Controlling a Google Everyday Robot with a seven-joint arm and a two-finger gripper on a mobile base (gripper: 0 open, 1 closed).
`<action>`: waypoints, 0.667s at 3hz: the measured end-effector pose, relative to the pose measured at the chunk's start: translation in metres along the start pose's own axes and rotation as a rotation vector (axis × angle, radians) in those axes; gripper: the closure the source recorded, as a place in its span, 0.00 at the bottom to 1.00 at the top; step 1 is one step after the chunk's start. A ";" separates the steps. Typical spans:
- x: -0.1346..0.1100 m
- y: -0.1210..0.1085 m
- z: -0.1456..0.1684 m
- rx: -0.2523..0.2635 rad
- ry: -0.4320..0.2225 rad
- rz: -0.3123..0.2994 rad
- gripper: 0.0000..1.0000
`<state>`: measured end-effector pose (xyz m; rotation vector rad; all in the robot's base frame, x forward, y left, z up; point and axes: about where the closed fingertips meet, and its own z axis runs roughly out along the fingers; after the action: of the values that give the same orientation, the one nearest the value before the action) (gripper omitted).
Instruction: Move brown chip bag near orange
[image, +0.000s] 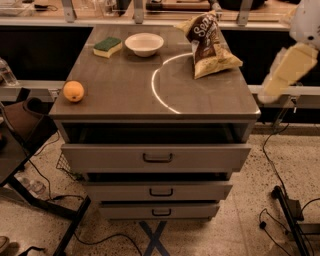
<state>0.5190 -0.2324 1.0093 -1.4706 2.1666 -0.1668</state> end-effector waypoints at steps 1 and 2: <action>-0.012 -0.094 0.010 0.165 -0.126 0.138 0.00; -0.019 -0.170 0.012 0.319 -0.268 0.289 0.00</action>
Offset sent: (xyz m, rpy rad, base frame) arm 0.2418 -0.0975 0.1247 0.4847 -0.6543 -0.4438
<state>0.6719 -0.2824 1.0699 -0.9357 1.9966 -0.1906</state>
